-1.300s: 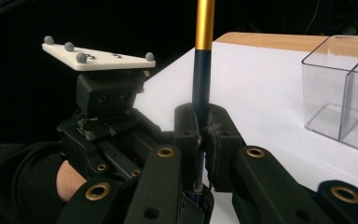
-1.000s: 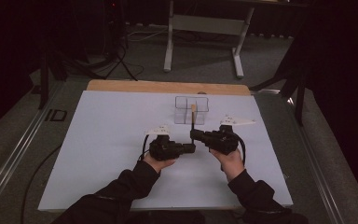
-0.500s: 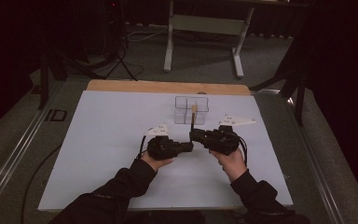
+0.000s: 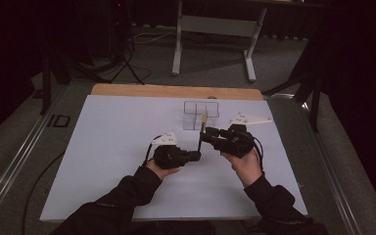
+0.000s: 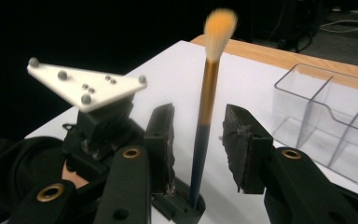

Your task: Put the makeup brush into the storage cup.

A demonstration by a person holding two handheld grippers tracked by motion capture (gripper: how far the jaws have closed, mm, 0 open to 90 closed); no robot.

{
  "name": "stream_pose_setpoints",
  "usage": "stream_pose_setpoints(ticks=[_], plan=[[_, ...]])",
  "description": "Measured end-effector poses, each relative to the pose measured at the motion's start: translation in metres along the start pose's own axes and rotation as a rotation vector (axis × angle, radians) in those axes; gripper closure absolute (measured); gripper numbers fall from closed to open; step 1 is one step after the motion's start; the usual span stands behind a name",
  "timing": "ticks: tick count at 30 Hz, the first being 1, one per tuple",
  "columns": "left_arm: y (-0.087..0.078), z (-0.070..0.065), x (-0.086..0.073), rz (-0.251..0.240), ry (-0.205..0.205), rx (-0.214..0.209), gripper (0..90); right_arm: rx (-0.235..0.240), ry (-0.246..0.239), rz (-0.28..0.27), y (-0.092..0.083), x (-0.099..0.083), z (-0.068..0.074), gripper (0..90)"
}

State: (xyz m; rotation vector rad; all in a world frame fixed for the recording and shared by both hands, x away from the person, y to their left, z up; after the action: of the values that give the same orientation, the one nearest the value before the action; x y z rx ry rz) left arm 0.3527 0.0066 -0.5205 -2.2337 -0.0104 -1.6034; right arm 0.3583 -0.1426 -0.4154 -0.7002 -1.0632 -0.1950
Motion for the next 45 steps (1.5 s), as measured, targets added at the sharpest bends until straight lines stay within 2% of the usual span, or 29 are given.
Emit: stream_pose_setpoints(ticks=[3,13,15,20,22,23,24,25,26,27,29,33,35,36,38,40,41,42,45], plan=[[0.001,0.0,-0.002,0.009,0.015,0.005,85.9,0.001,0.013,0.005,0.002,0.003,0.0,66.2],[0.005,-0.002,-0.005,0.026,0.017,-0.012,85.8,-0.016,0.042,0.016,0.007,0.005,-0.005,77.6],[0.006,-0.002,-0.006,0.03,0.008,-0.024,85.8,-0.023,0.052,0.023,0.007,0.005,-0.007,82.8],[0.008,-0.001,-0.006,0.041,-0.011,-0.038,85.7,-0.029,0.065,0.033,0.008,0.005,-0.008,84.1],[0.009,-0.001,-0.006,0.045,-0.021,-0.044,85.4,-0.032,0.062,0.034,0.008,0.005,-0.008,84.2],[0.009,-0.001,-0.006,0.049,-0.013,-0.032,85.4,-0.035,0.057,0.035,0.009,0.005,-0.007,84.3],[0.009,0.0,-0.005,0.052,-0.023,-0.027,84.7,-0.038,0.047,0.037,0.009,0.005,-0.007,84.4],[0.01,0.0,-0.004,0.054,-0.039,-0.046,84.3,-0.043,0.033,0.038,0.009,0.005,-0.006,84.3],[0.01,0.0,-0.004,0.064,-0.025,-0.039,84.0,-0.041,0.027,0.04,0.01,0.006,-0.005,84.3],[0.01,-0.001,-0.002,0.08,-0.007,-0.025,82.5,-0.04,0.022,0.044,0.01,0.006,-0.005,84.3],[0.009,-0.002,0.0,0.09,-0.011,-0.019,76.7,-0.046,0.001,0.044,0.011,0.008,-0.004,84.4],[0.005,-0.004,0.005,0.09,0.003,0.017,60.9,-0.049,-0.03,0.034,0.011,0.014,-0.001,84.4],[0.004,-0.003,0.006,0.082,0.005,0.018,57.1,-0.043,-0.038,0.029,0.011,0.016,-0.001,84.3],[0.002,-0.003,0.006,0.079,0.011,0.049,57.1,-0.046,-0.047,0.025,0.011,0.018,0.0,84.3],[0.0,-0.001,0.007,0.079,0.0,0.071,47.3,-0.048,-0.06,0.02,0.01,0.022,0.001,84.4],[-0.003,0.0,0.007,0.079,0.003,0.074,43.8,-0.048,-0.065,0.018,0.01,0.024,0.002,84.3],[-0.005,0.0,0.007,0.082,0.01,0.086,38.1,-0.052,-0.074,0.013,0.01,0.027,0.001,84.3],[-0.006,0.0,0.007,0.084,0.015,0.095,38.1,-0.052,-0.074,0.013,0.01,0.027,0.001,84.3],[-0.012,-0.001,0.008,0.088,0.022,0.104,28.5,-0.058,-0.086,0.006,0.008,0.031,0.001,84.4]])
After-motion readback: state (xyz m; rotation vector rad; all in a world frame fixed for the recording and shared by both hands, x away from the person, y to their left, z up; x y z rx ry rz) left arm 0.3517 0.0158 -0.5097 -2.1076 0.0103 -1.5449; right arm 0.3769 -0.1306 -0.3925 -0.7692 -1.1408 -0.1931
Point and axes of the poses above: each handheld gripper's, and its own axes: y roughly forward along the jaws, x roughly out of its top, z roughly to its left, the point moved 5 cm from there along y, roughly forward along the jaws, and after that the axes turned 3 degrees about y, right-handed, at the moved point
